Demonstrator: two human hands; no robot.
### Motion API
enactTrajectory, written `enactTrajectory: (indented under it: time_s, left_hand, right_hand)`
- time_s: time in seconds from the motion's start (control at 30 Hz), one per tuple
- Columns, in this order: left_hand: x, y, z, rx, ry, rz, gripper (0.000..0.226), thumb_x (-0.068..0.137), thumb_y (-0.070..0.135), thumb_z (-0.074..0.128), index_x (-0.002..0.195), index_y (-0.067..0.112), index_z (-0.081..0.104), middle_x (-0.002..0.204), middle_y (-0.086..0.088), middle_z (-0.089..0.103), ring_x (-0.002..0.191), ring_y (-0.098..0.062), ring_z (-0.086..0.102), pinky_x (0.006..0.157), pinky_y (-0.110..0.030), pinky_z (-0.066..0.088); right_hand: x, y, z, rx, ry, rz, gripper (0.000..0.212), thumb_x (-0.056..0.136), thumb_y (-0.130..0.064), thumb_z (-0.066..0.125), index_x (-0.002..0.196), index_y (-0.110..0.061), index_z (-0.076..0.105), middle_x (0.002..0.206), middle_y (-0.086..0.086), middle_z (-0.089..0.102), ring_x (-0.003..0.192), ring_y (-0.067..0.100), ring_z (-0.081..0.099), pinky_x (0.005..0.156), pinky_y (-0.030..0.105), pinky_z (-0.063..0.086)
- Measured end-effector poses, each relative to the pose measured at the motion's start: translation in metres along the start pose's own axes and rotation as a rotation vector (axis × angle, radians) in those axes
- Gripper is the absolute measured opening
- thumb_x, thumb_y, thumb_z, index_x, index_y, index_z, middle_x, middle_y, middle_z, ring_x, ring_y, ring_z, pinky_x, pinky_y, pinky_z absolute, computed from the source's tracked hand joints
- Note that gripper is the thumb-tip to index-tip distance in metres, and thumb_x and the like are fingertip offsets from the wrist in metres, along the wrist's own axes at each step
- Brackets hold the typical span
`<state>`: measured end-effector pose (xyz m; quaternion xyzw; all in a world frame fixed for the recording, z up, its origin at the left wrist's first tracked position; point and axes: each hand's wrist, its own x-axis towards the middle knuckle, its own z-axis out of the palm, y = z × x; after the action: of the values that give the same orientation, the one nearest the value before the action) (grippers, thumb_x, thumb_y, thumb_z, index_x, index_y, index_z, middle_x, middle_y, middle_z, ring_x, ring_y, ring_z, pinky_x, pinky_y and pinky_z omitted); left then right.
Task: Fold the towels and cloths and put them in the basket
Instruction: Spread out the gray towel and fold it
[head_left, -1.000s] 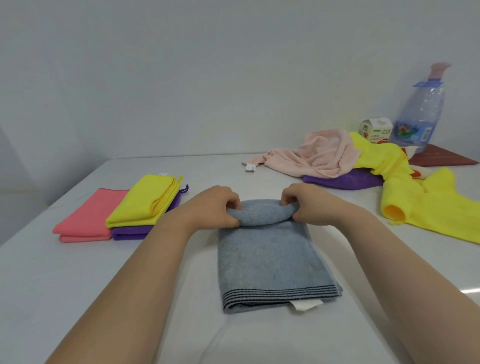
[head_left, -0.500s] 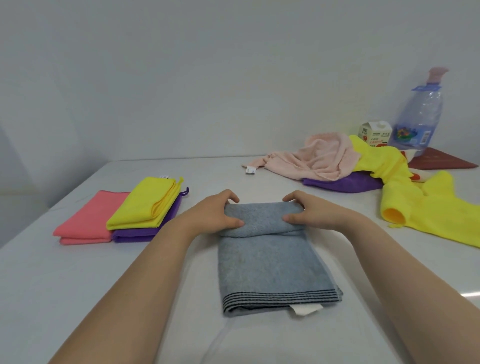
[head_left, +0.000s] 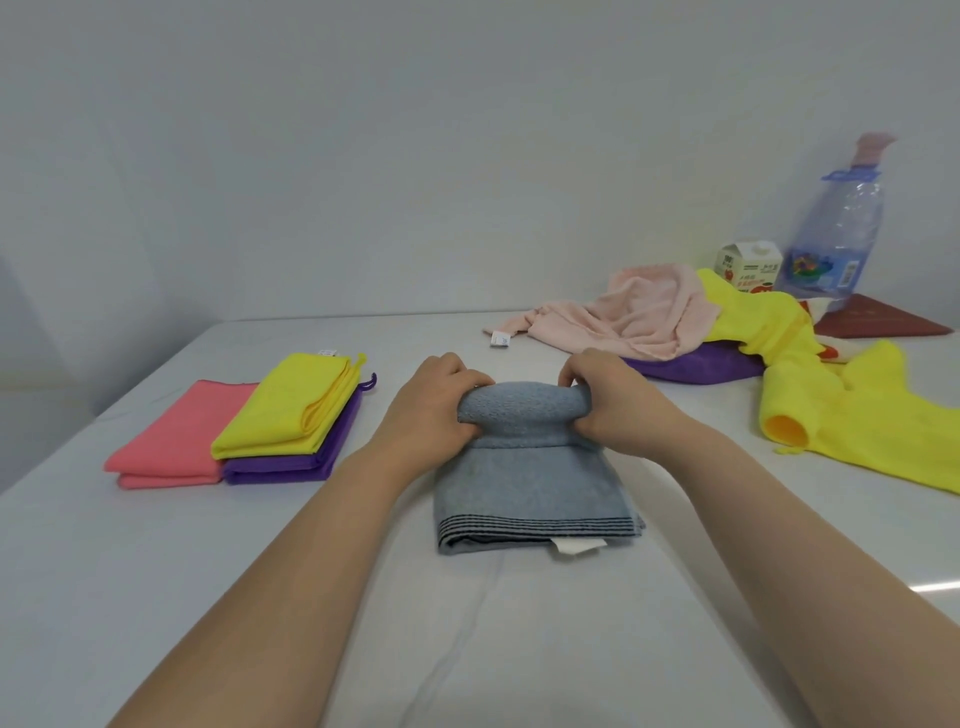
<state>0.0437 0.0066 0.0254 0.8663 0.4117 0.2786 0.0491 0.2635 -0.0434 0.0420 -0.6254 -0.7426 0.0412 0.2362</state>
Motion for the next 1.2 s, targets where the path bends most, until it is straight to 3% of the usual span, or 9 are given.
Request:
enactTrajectory:
  time_s: [0.23, 0.37, 0.47, 0.6, 0.7, 0.77, 0.93, 1.1, 1.2]
  left_hand:
    - [-0.003, 0.0, 0.005, 0.011, 0.038, 0.045, 0.039, 0.076, 0.013, 0.071, 0.113, 0.019, 0.062, 0.103, 0.002, 0.05, 0.101, -0.017, 0.043, 0.079, -0.022, 0.032]
    - [-0.001, -0.001, -0.009, -0.025, -0.151, 0.034, 0.043, 0.073, 0.011, 0.071, 0.114, 0.022, 0.061, 0.101, 0.006, 0.047, 0.101, -0.014, 0.043, 0.088, -0.028, 0.037]
    - [0.001, 0.001, -0.02, 0.013, -0.277, 0.029, 0.047, 0.074, 0.014, 0.071, 0.118, 0.024, 0.059, 0.107, 0.004, 0.049, 0.104, -0.011, 0.042, 0.078, -0.019, 0.029]
    - [0.003, 0.004, -0.026, 0.009, -0.317, 0.028, 0.045, 0.074, 0.015, 0.07, 0.117, 0.026, 0.06, 0.103, 0.005, 0.05, 0.099, -0.01, 0.044, 0.075, -0.018, 0.028]
    - [0.003, 0.005, -0.024, -0.008, -0.243, -0.002, 0.041, 0.074, 0.012, 0.067, 0.113, 0.025, 0.061, 0.098, 0.006, 0.047, 0.097, -0.011, 0.045, 0.079, -0.022, 0.034]
    - [0.002, 0.004, -0.021, -0.032, -0.17, -0.043, 0.036, 0.074, 0.012, 0.065, 0.109, 0.023, 0.061, 0.101, 0.005, 0.047, 0.1, -0.013, 0.045, 0.084, -0.026, 0.038]
    - [0.003, 0.002, -0.011, -0.019, 0.033, -0.063, 0.03, 0.075, 0.009, 0.065, 0.102, 0.018, 0.059, 0.105, 0.004, 0.051, 0.1, -0.014, 0.044, 0.079, -0.027, 0.037]
    - [0.004, 0.001, -0.003, 0.231, 0.224, 0.161, 0.041, 0.053, 0.001, 0.077, 0.09, 0.011, 0.06, 0.09, -0.005, 0.055, 0.085, -0.023, 0.045, 0.065, -0.035, 0.039]
    - [0.007, -0.001, -0.001, 0.258, 0.213, 0.222, 0.042, 0.05, 0.001, 0.078, 0.086, 0.012, 0.06, 0.084, -0.005, 0.055, 0.082, -0.02, 0.041, 0.063, -0.032, 0.035]
  right_hand:
    - [-0.001, 0.003, 0.01, -0.124, 0.025, -0.068, 0.031, 0.07, -0.001, 0.063, 0.086, -0.02, 0.044, 0.09, -0.003, 0.044, 0.089, 0.018, 0.042, 0.073, 0.032, 0.036]
    - [-0.001, 0.006, 0.008, -0.107, -0.024, -0.082, 0.03, 0.07, -0.001, 0.062, 0.084, -0.021, 0.044, 0.089, -0.003, 0.045, 0.089, 0.02, 0.043, 0.07, 0.029, 0.033]
    - [0.001, 0.006, 0.003, -0.13, -0.121, -0.096, 0.032, 0.069, -0.007, 0.067, 0.084, -0.023, 0.044, 0.09, -0.003, 0.046, 0.088, 0.018, 0.044, 0.071, 0.028, 0.035]
    - [0.0, 0.002, -0.004, -0.131, -0.169, -0.081, 0.034, 0.066, -0.013, 0.072, 0.084, -0.024, 0.045, 0.091, -0.004, 0.046, 0.085, 0.016, 0.043, 0.065, 0.025, 0.031]
    - [0.0, 0.002, -0.004, -0.083, -0.095, -0.054, 0.03, 0.066, -0.009, 0.069, 0.083, -0.02, 0.047, 0.089, -0.003, 0.045, 0.084, 0.015, 0.042, 0.062, 0.02, 0.031]
    - [0.0, 0.003, -0.002, -0.01, -0.038, -0.025, 0.027, 0.065, -0.006, 0.066, 0.081, -0.019, 0.049, 0.089, -0.004, 0.046, 0.084, 0.016, 0.045, 0.066, 0.024, 0.037]
    - [0.003, 0.006, 0.001, 0.022, 0.121, -0.019, 0.028, 0.067, 0.0, 0.061, 0.083, -0.018, 0.049, 0.087, -0.002, 0.05, 0.082, 0.016, 0.046, 0.065, 0.027, 0.035]
    - [0.003, 0.008, 0.003, -0.139, 0.324, -0.169, 0.034, 0.059, 0.012, 0.059, 0.086, -0.008, 0.055, 0.088, 0.006, 0.052, 0.081, 0.024, 0.045, 0.066, 0.036, 0.035]
    - [0.003, 0.009, 0.0, -0.213, 0.282, -0.221, 0.032, 0.058, 0.01, 0.06, 0.085, -0.007, 0.055, 0.087, 0.009, 0.053, 0.079, 0.028, 0.046, 0.064, 0.037, 0.036]
